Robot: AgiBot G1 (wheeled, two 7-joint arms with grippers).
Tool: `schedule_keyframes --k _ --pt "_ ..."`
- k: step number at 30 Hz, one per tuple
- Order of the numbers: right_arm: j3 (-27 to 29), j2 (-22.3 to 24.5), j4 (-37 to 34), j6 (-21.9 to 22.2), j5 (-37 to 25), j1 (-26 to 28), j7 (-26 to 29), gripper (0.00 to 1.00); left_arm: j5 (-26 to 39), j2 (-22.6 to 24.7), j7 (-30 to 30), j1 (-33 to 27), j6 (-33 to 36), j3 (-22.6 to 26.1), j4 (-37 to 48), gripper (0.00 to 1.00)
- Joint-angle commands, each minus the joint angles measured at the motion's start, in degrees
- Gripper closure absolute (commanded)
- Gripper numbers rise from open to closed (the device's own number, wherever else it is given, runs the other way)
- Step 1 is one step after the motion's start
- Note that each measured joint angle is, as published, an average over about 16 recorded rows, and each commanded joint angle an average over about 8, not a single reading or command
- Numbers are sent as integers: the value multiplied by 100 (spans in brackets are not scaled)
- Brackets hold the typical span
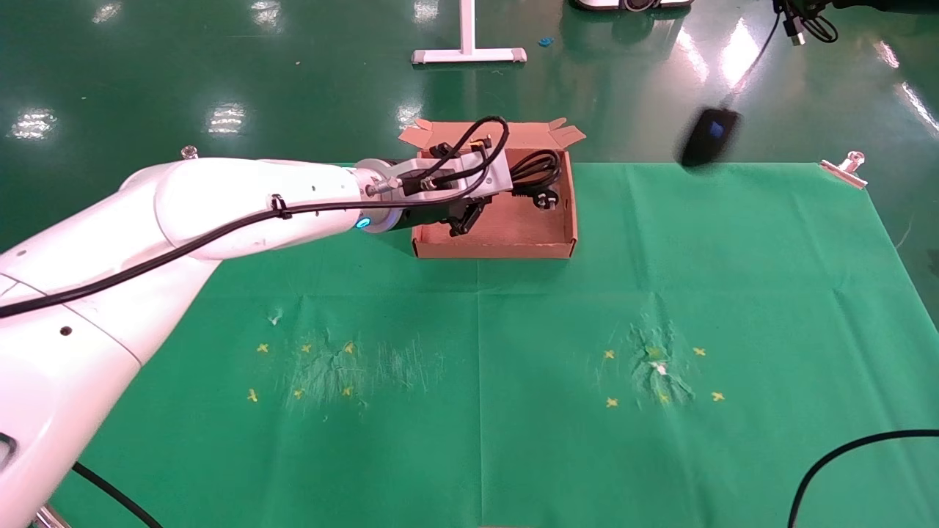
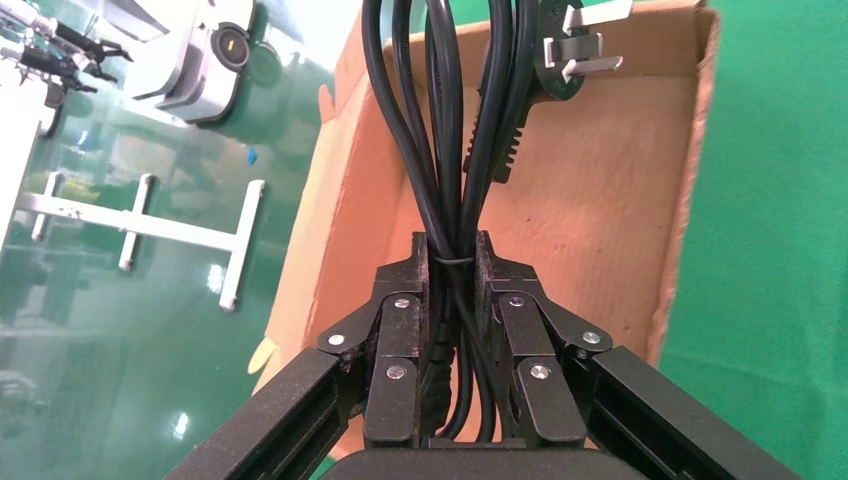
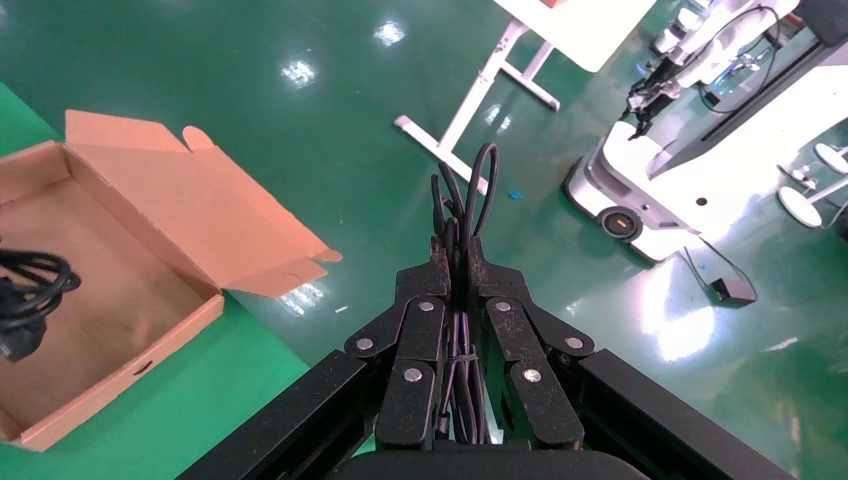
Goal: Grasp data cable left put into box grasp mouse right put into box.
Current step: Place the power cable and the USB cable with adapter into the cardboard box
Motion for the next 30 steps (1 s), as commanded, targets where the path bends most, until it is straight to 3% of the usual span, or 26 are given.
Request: schedule_keyframes --k 1,10,16,23,30 --pt "-2 -23 -87 -27 7 53 -60 100 -152 -5 -15 -42 -39 163 18 0" --pt "36 -113 -293 -63 89 214 -271 100 -633 -61 8 -207 -264 589 187 0" --pt "68 -165 -324 -243 208 241 -412 100 -695 -524 5 -549 -441 555 470 0" --pt "102 -366 -162 -569 430 147 -432 100 -11 -1547 -479 -1168 -345 668 378 0" --pt "75 -865 14 -499 531 -34 -339 100 922 -1907 -1545 -1393 13 950 -155 0"
